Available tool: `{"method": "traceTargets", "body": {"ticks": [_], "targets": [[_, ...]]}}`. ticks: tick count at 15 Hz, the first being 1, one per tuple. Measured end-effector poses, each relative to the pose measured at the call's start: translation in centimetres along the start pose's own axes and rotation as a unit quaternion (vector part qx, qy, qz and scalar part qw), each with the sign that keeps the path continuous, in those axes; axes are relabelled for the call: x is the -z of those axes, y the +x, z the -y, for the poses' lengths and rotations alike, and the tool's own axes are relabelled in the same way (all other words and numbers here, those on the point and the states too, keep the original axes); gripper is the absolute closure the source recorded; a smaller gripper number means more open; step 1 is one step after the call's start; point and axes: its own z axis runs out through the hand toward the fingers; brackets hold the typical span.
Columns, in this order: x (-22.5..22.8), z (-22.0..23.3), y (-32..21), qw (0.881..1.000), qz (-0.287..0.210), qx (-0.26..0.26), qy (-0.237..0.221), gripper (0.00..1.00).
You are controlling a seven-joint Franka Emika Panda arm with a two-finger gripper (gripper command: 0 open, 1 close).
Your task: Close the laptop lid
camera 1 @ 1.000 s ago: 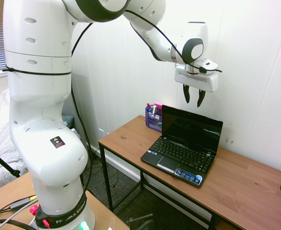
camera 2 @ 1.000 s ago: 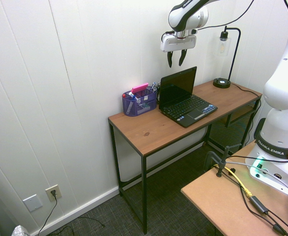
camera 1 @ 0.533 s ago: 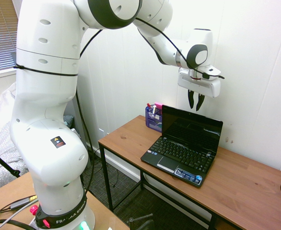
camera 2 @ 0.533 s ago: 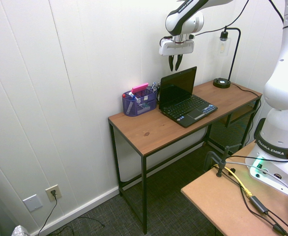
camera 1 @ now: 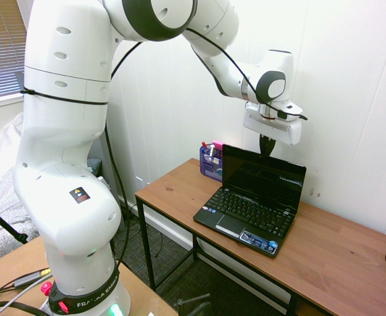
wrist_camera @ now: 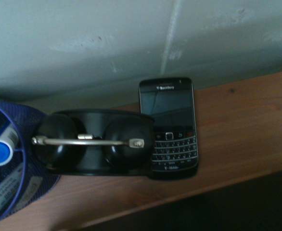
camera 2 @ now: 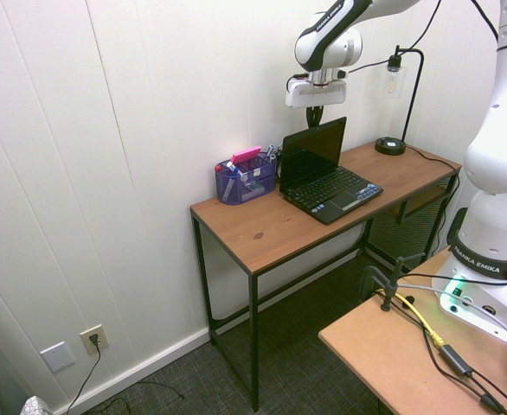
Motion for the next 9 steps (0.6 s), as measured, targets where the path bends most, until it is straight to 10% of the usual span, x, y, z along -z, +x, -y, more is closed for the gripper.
{"method": "traceTargets", "body": {"ticks": [9], "targets": [[-2.0, -3.7, -3.2, 1.000, 0.011, -0.001, -0.010, 1.00]]}}
